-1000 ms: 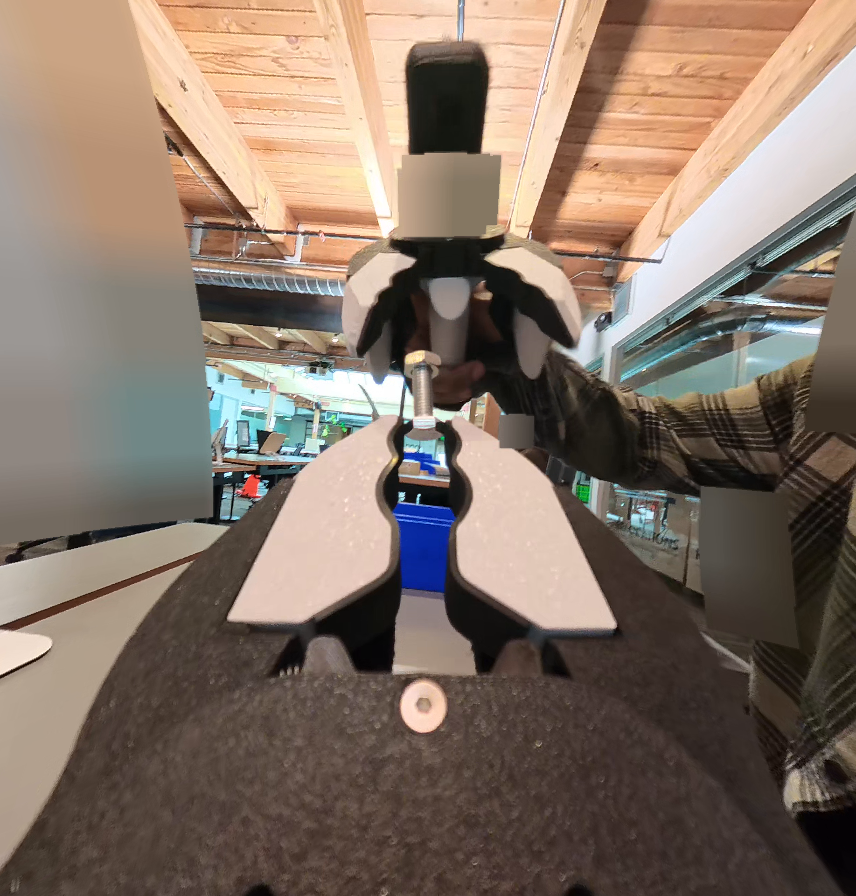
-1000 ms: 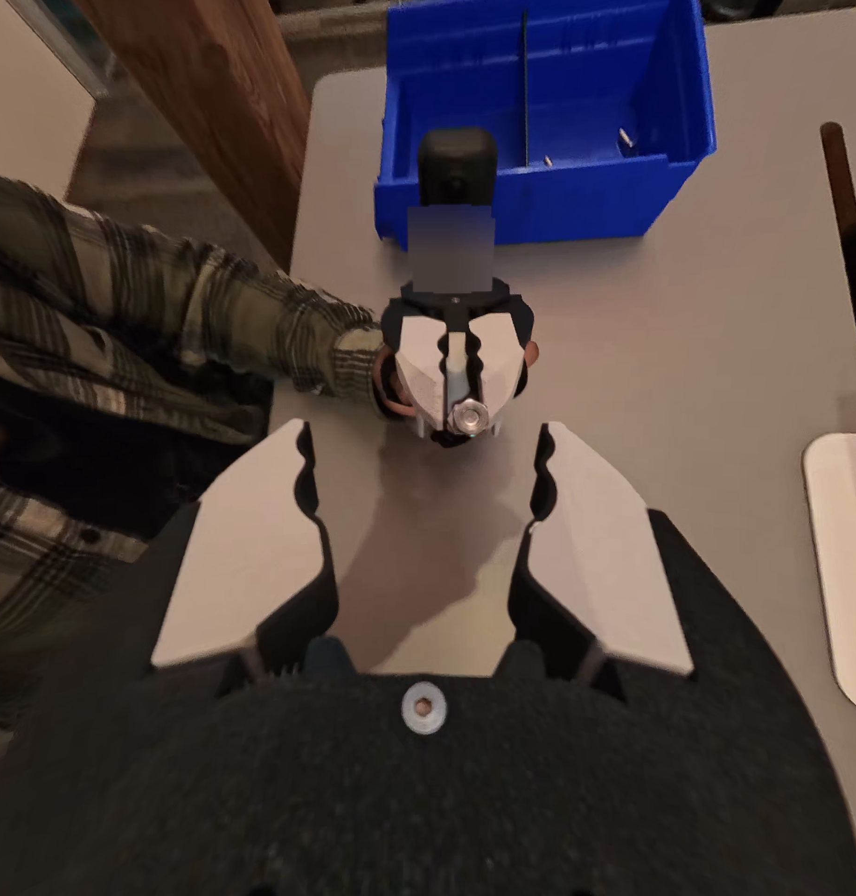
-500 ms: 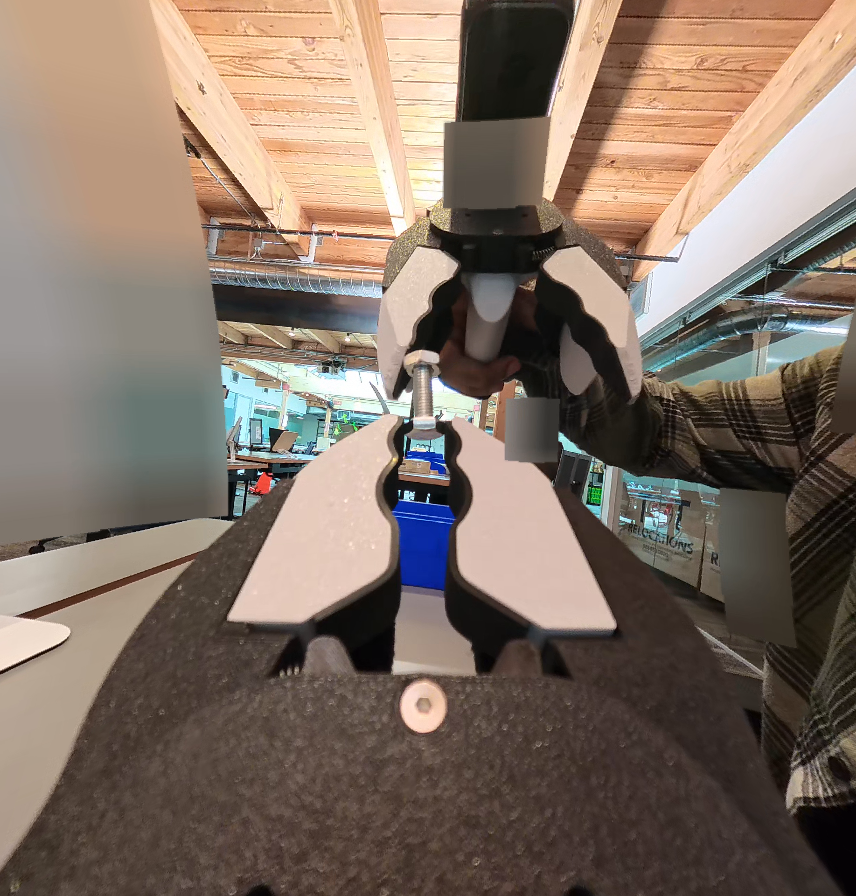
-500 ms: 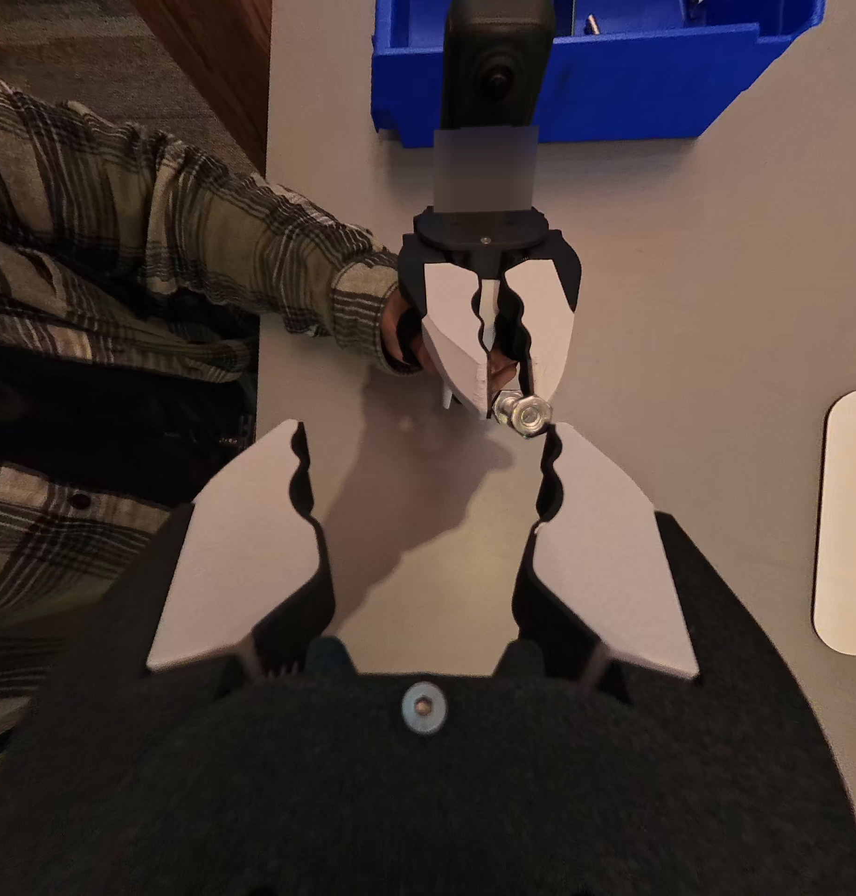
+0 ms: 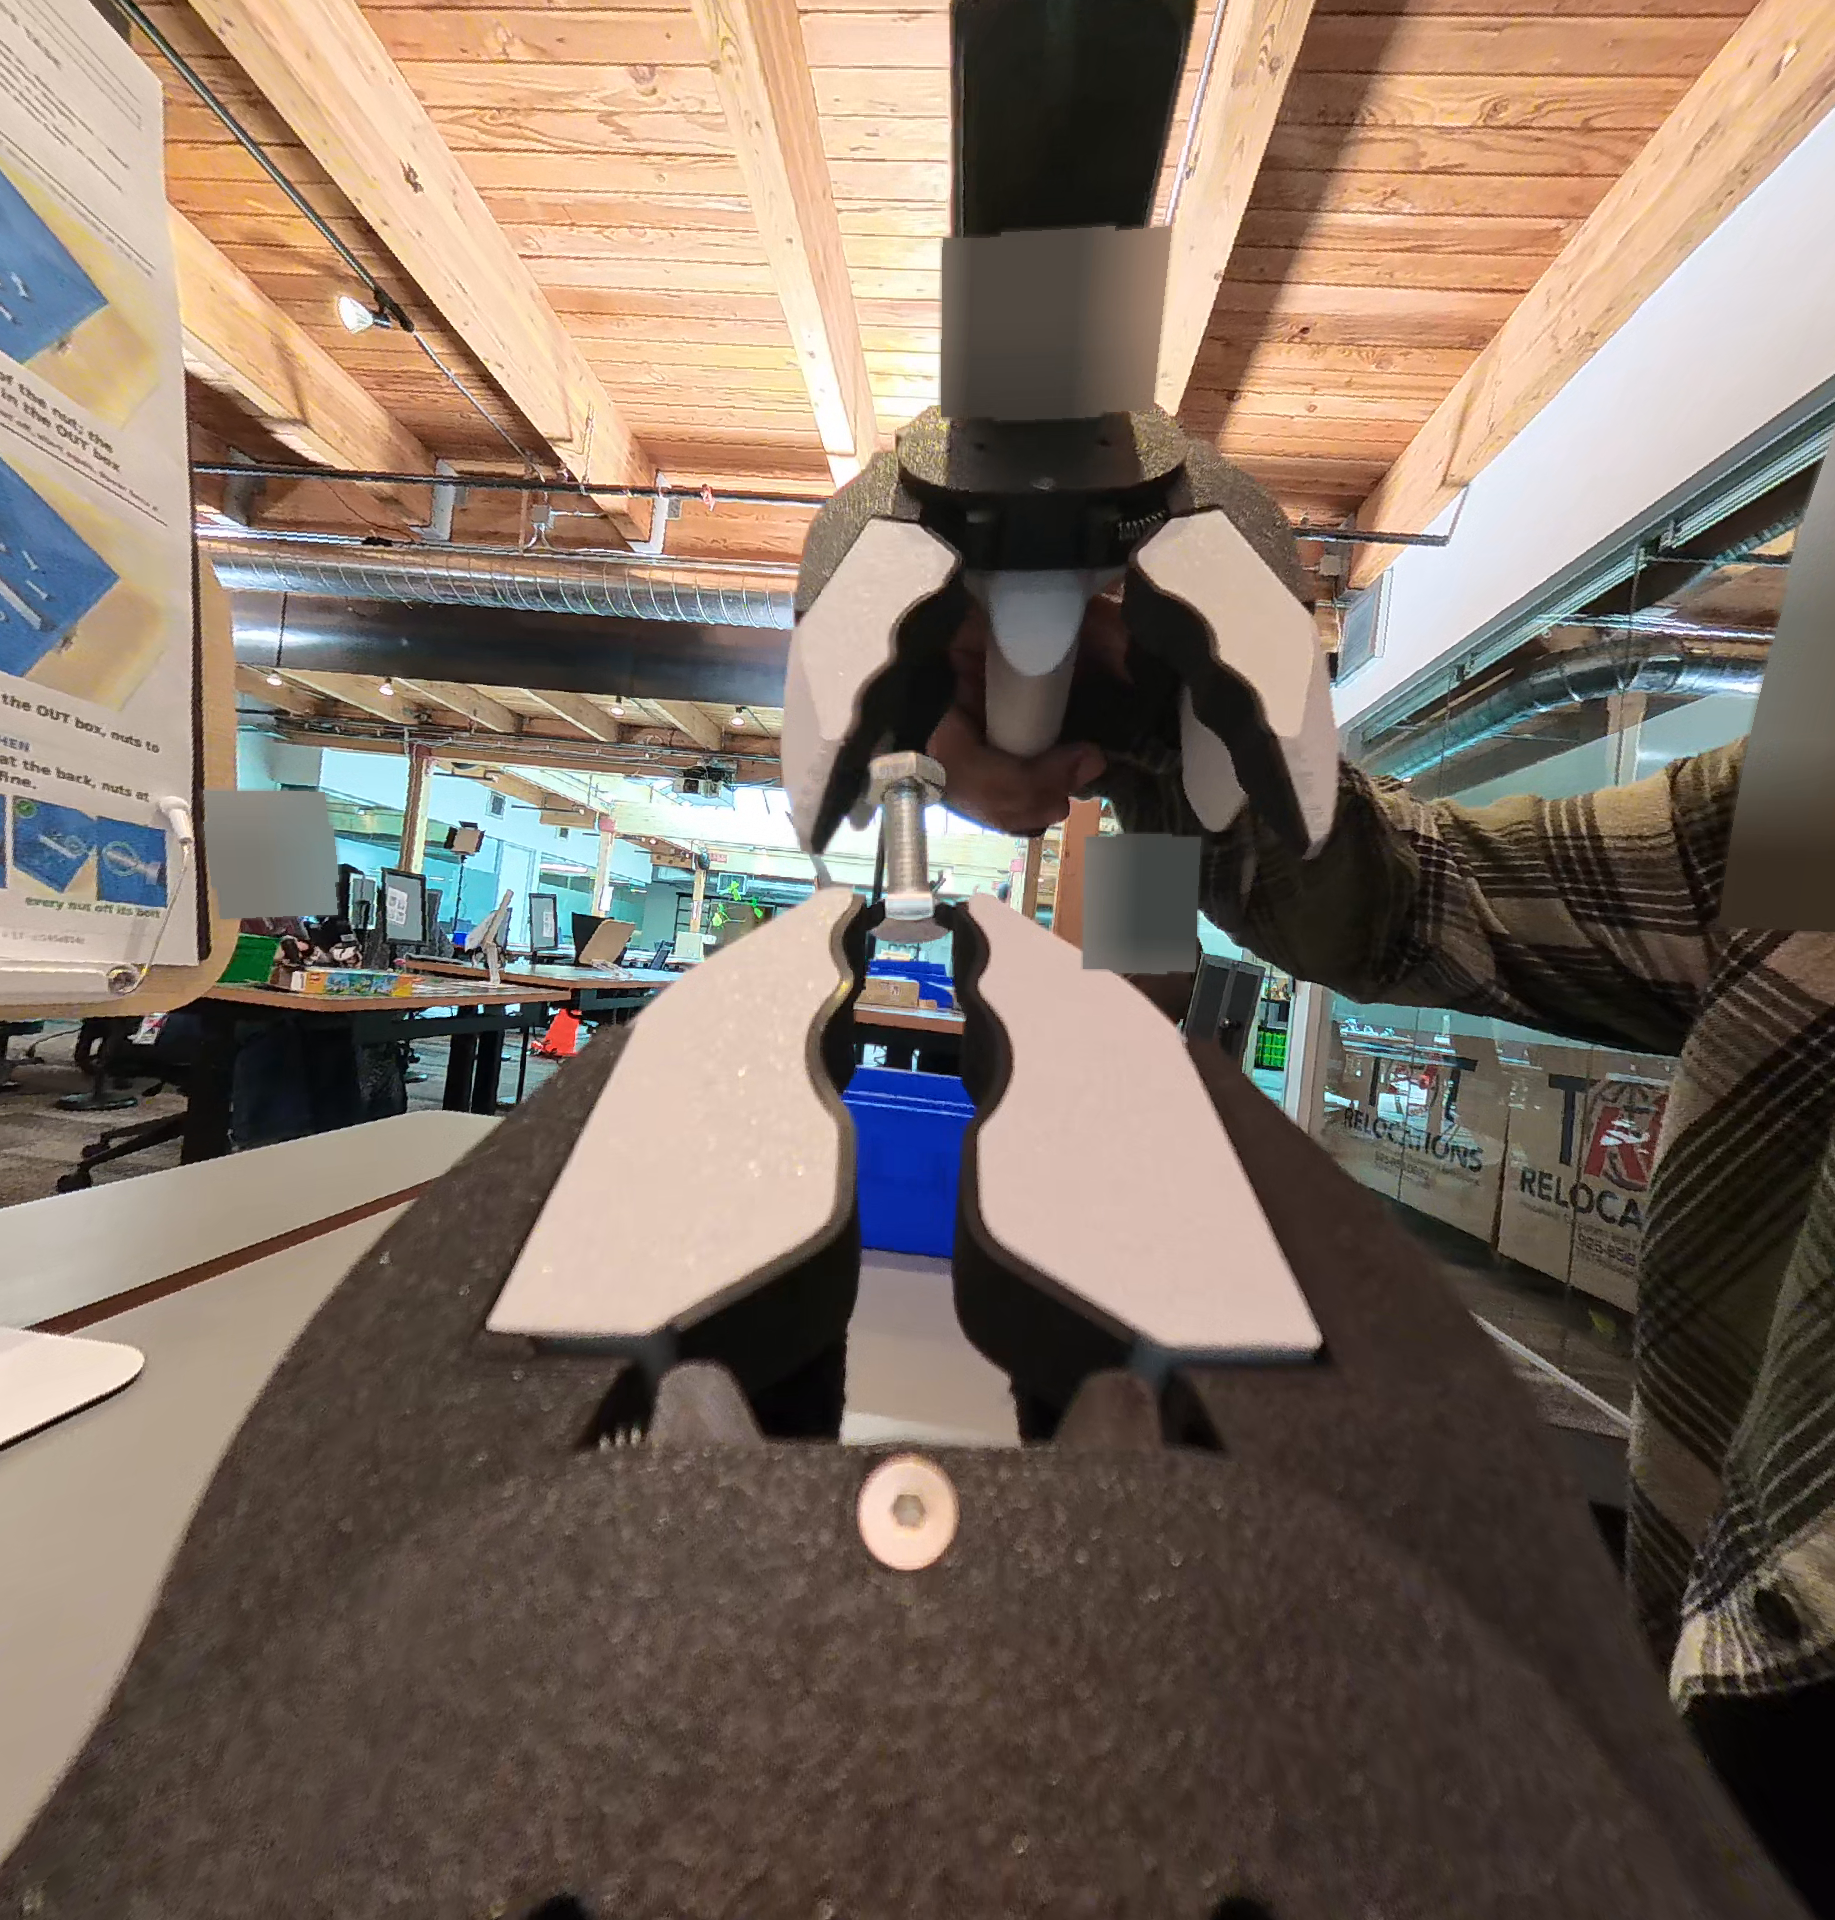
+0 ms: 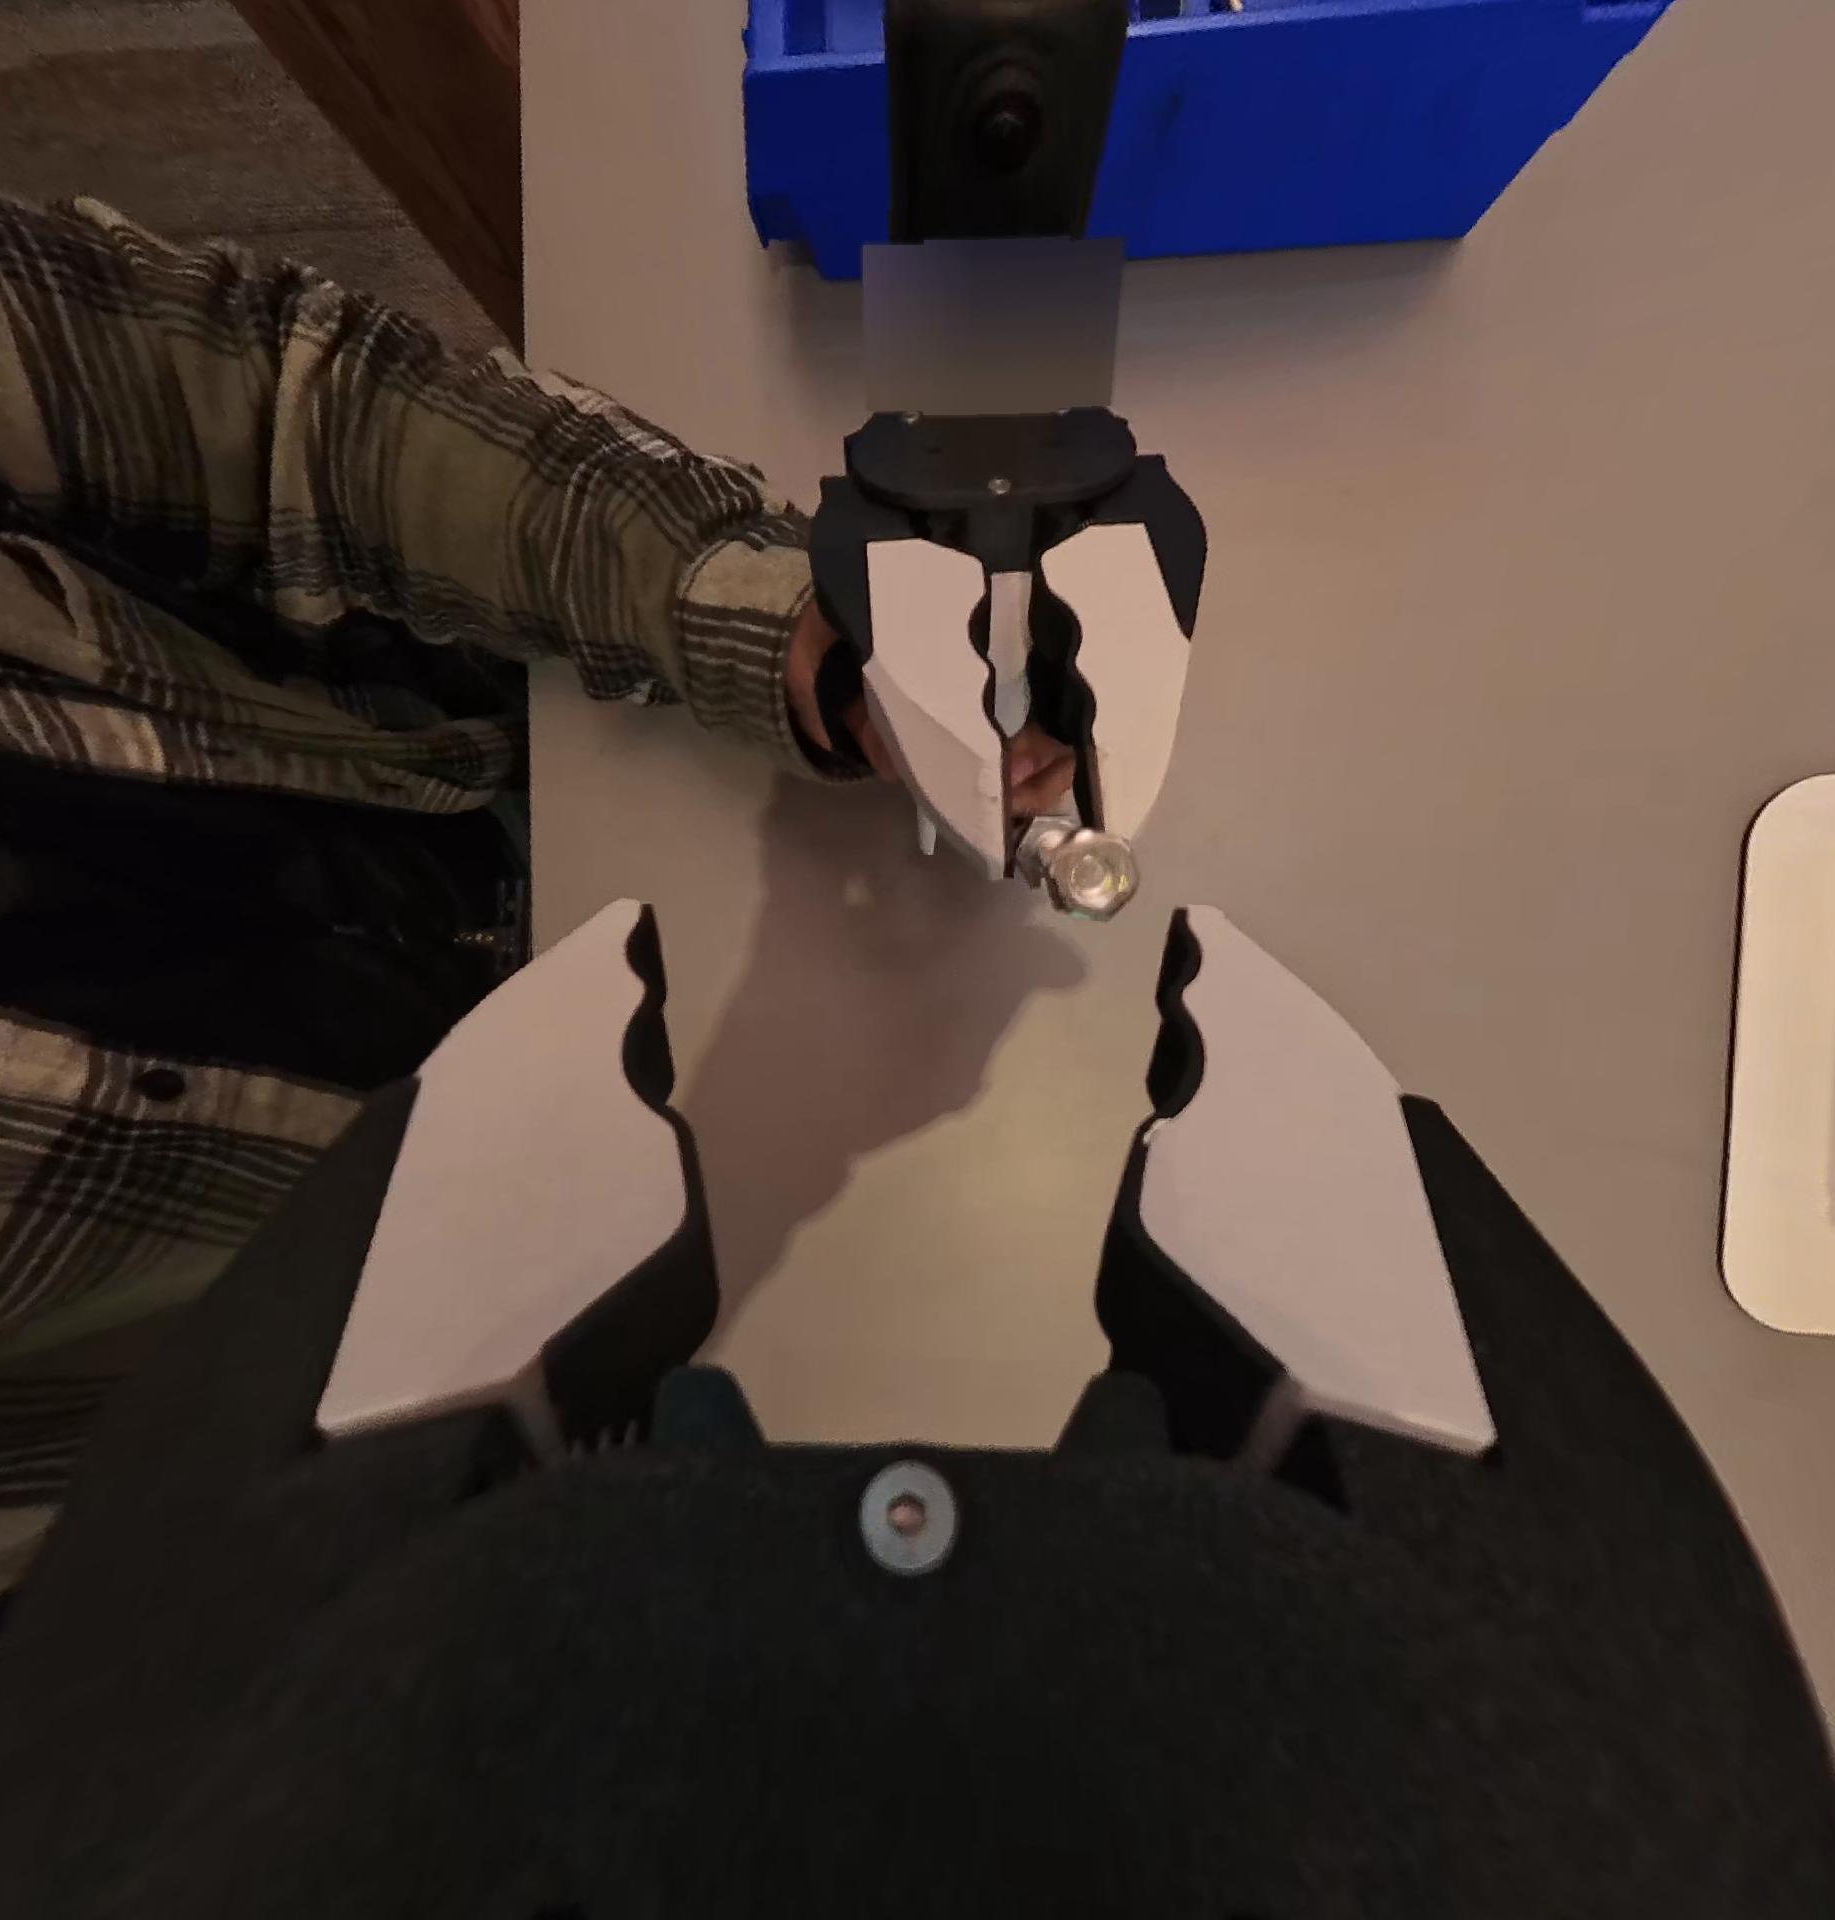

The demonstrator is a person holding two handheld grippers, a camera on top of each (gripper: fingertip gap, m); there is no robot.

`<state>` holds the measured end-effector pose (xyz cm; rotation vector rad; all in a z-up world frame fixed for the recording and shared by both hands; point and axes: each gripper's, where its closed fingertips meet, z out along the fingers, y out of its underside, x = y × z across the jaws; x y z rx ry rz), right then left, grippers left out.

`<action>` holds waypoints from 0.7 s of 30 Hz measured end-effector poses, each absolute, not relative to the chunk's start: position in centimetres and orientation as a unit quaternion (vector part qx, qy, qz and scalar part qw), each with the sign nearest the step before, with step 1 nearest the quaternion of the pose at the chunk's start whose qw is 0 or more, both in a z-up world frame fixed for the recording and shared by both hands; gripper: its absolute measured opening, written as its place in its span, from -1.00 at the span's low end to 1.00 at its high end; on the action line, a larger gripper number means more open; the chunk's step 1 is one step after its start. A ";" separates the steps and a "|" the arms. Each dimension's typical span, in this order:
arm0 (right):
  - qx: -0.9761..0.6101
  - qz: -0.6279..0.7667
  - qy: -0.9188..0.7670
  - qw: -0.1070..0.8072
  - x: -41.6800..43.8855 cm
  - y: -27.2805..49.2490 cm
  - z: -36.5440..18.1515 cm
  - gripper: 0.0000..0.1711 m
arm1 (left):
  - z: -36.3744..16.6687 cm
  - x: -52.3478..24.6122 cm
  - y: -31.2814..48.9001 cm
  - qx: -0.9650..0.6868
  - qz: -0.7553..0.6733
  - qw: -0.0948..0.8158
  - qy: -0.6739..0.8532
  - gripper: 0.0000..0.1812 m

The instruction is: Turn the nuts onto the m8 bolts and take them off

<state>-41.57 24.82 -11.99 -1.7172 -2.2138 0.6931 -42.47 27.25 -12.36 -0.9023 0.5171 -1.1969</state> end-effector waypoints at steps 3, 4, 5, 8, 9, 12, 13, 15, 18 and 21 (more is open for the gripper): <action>-0.580 0.238 -0.770 0.119 -41.6 24.2 -12.2 0.07 | -12.5 -42.4 27.4 -0.411 -0.532 0.703 0.234 -0.84; -0.581 0.230 -0.772 0.117 -41.4 24.3 -12.3 0.06 | -12.5 -42.4 27.4 -0.413 -0.529 0.704 0.232 -0.84; -0.583 0.229 -0.772 0.110 -41.1 24.2 -12.3 0.03 | -12.6 -42.6 27.6 -0.413 -0.529 0.706 0.227 -0.84; -0.595 0.233 -0.764 0.093 -40.5 24.1 -12.3 -0.02 | -12.5 -42.8 27.5 -0.410 -0.533 0.706 0.225 -0.84; -0.598 0.220 -0.764 0.104 -40.5 24.7 -12.2 -0.01 | -12.5 -42.7 27.5 -0.410 -0.531 0.705 0.229 -0.84; -0.598 0.251 -0.750 0.132 -41.7 25.2 -11.3 0.02 | -12.5 -42.2 27.3 -0.411 -0.529 0.704 0.237 -0.84; -0.595 0.254 -0.751 0.131 -41.9 25.1 -11.4 0.02 | -12.5 -42.2 27.3 -0.412 -0.528 0.704 0.238 -0.84; -0.592 0.249 -0.759 0.107 -41.5 24.4 -12.0 0.02 | -12.6 -42.3 27.4 -0.413 -0.526 0.705 0.235 -0.84; -0.591 0.232 -0.766 0.100 -40.8 24.1 -12.3 0.02 | -12.6 -42.5 27.5 -0.413 -0.526 0.706 0.232 -0.84; -0.604 0.226 -0.757 0.102 -40.6 24.8 -12.0 0.01 | -12.5 -42.4 27.3 -0.410 -0.529 0.705 0.234 -0.84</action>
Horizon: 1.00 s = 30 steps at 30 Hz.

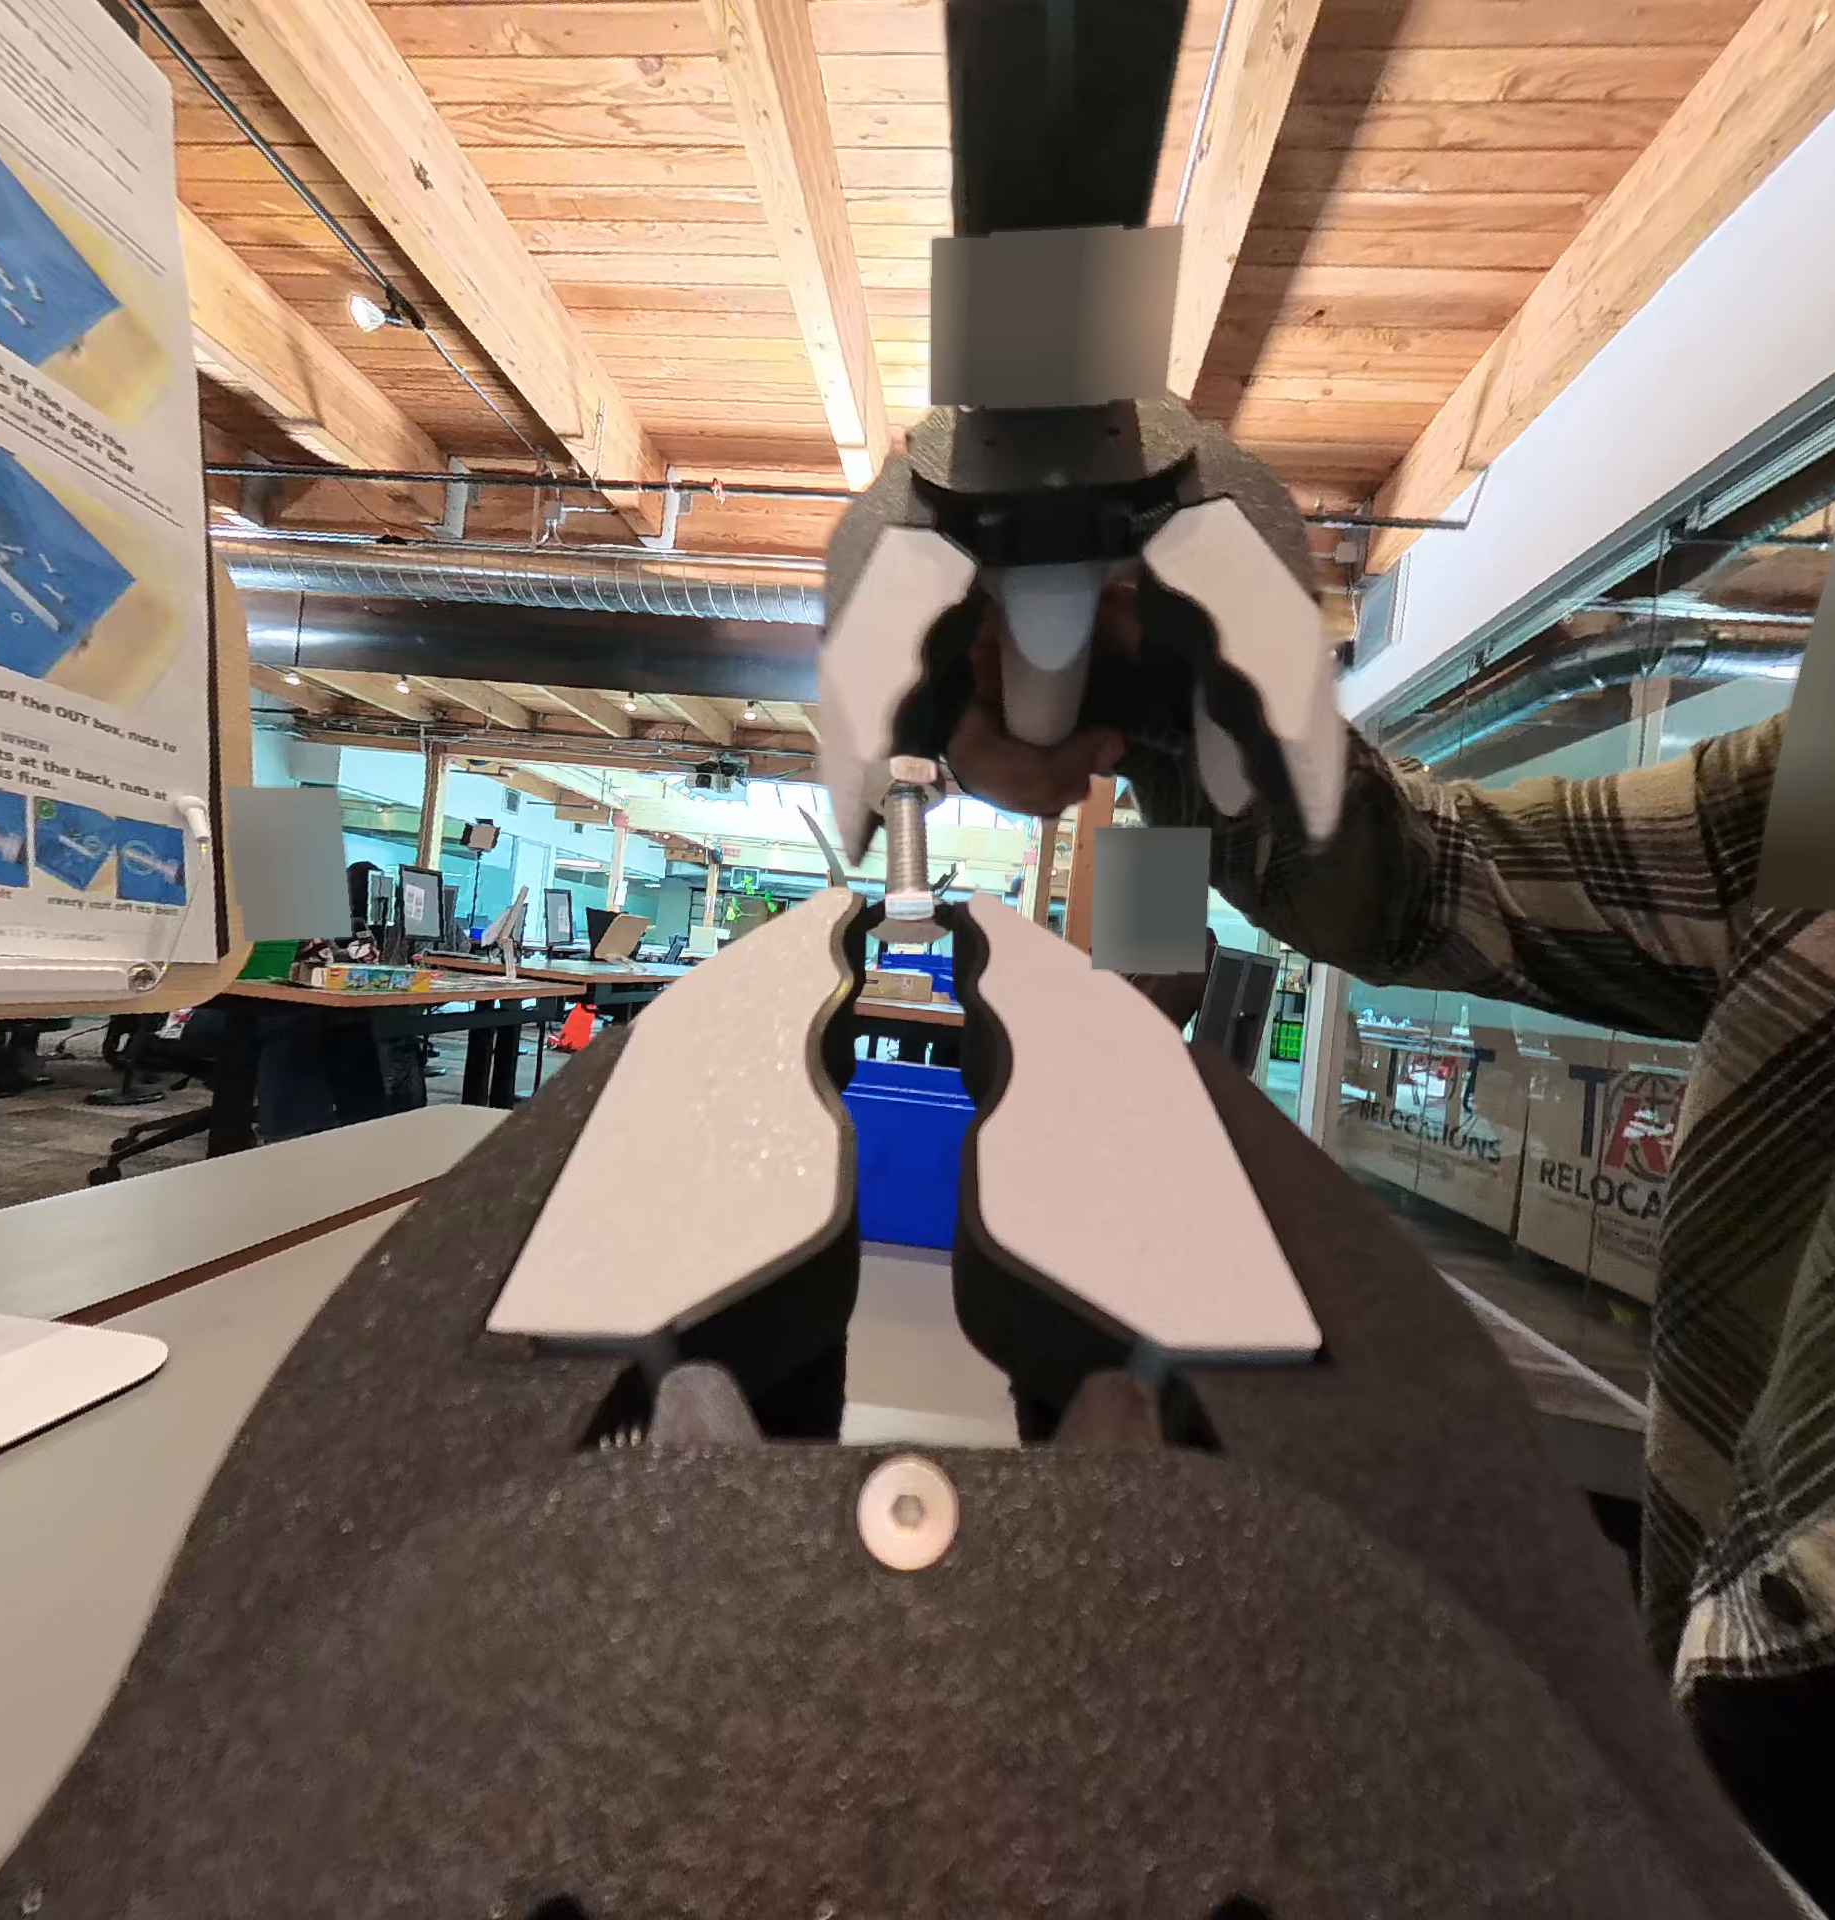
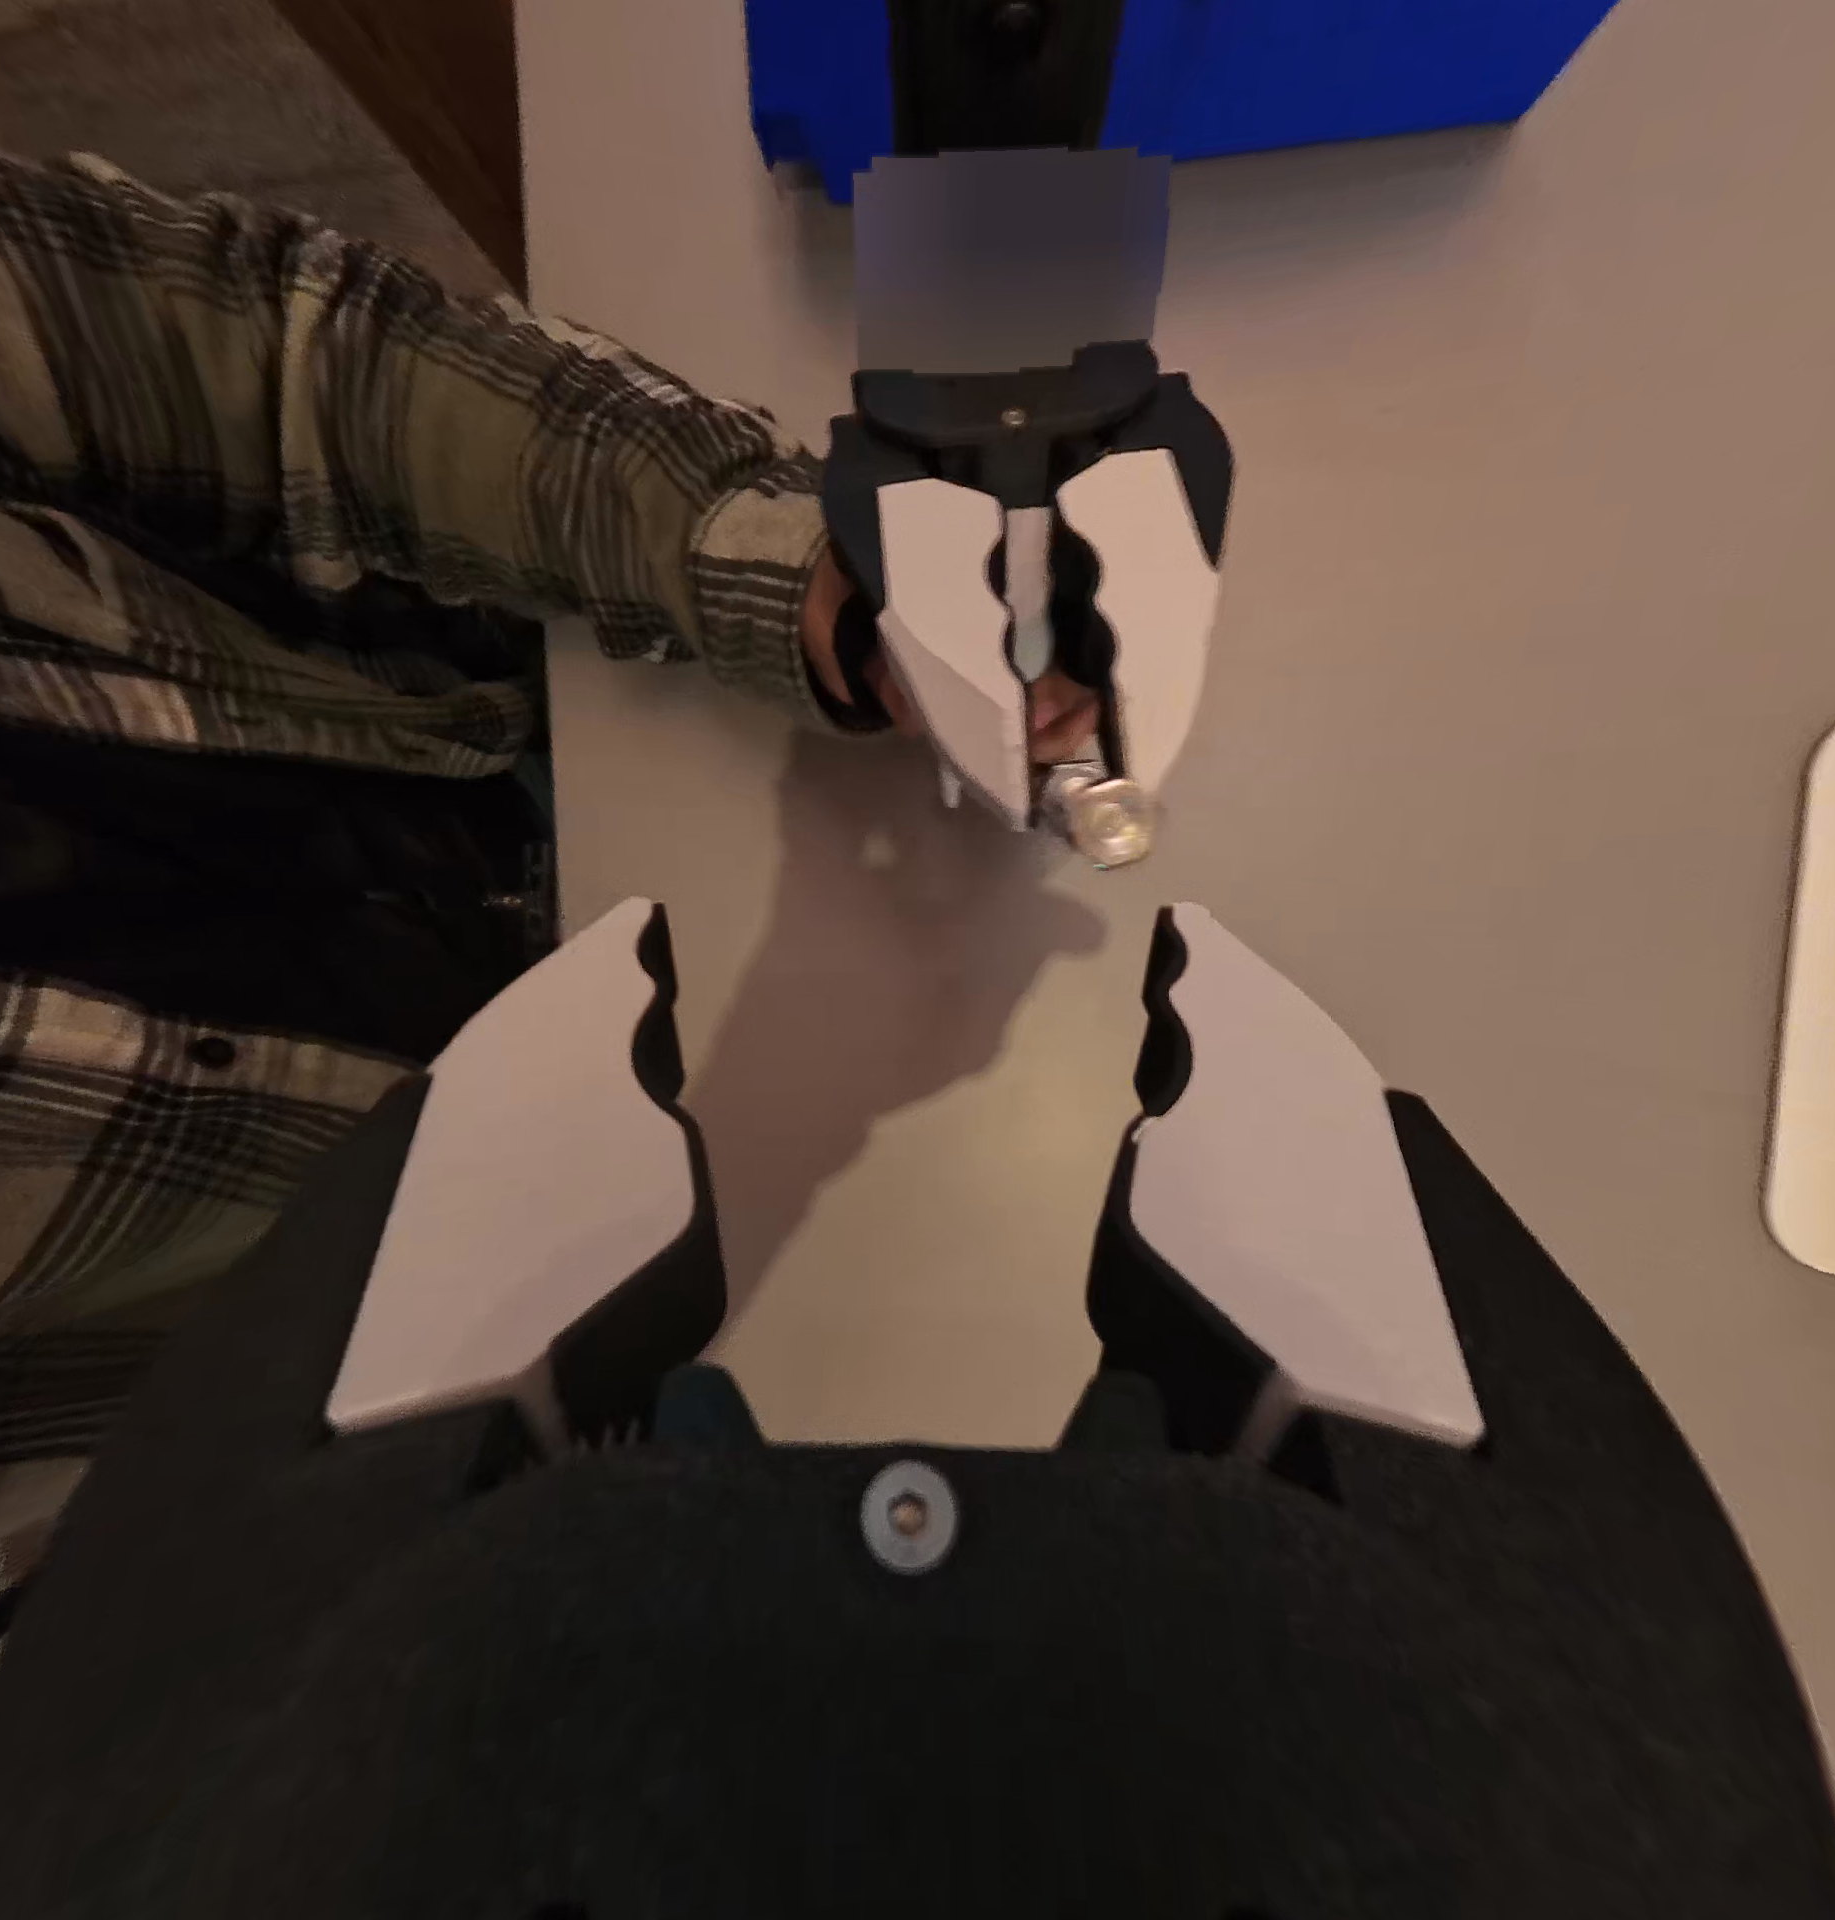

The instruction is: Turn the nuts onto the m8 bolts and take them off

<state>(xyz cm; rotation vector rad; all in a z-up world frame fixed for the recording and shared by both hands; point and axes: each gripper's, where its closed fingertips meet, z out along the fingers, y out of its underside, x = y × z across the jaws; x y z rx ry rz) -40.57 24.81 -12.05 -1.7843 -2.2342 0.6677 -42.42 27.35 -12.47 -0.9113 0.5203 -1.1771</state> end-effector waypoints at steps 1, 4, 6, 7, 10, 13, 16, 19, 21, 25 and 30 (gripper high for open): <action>-0.603 0.227 -0.757 0.114 -40.8 25.2 -11.8 0.02 | -12.5 -42.3 27.3 -0.410 -0.529 0.703 0.238 -0.84; -0.590 0.263 -0.754 0.120 -41.8 24.6 -11.3 -0.01 | -12.5 -42.1 27.2 -0.410 -0.529 0.703 0.240 -0.84; -0.589 0.250 -0.761 0.102 -41.4 24.2 -12.1 0.04 | -12.6 -42.3 27.3 -0.412 -0.527 0.705 0.236 -0.84; -0.589 0.239 -0.765 0.100 -41.1 24.3 -12.4 0.05 | -12.6 -42.4 27.4 -0.414 -0.524 0.706 0.236 -0.84; -0.597 0.246 -0.758 0.090 -40.8 24.2 -12.0 -0.02 | -12.4 -42.6 27.3 -0.407 -0.532 0.706 0.230 -0.84; -0.597 0.253 -0.752 0.116 -41.6 24.9 -11.4 -0.01 | -12.4 -42.3 27.2 -0.408 -0.531 0.704 0.236 -0.84; -0.592 0.257 -0.758 0.097 -41.6 24.1 -11.9 0.03 | -12.4 -42.4 27.3 -0.408 -0.529 0.706 0.234 -0.84; -0.589 0.244 -0.766 0.084 -40.8 23.7 -12.3 -0.03 | -12.3 -42.8 27.4 -0.406 -0.531 0.708 0.227 -0.84; -0.599 0.238 -0.758 0.096 -40.9 24.4 -12.0 -0.01 | -12.3 -42.7 27.3 -0.403 -0.534 0.707 0.228 -0.84; -0.593 0.267 -0.752 0.111 -42.2 24.5 -11.3 -0.03 | -12.2 -42.4 27.1 -0.403 -0.533 0.707 0.232 -0.84; -0.595 0.244 -0.762 0.078 -40.8 23.6 -12.1 0.00 | -12.2 -42.9 27.3 -0.401 -0.535 0.710 0.223 -0.84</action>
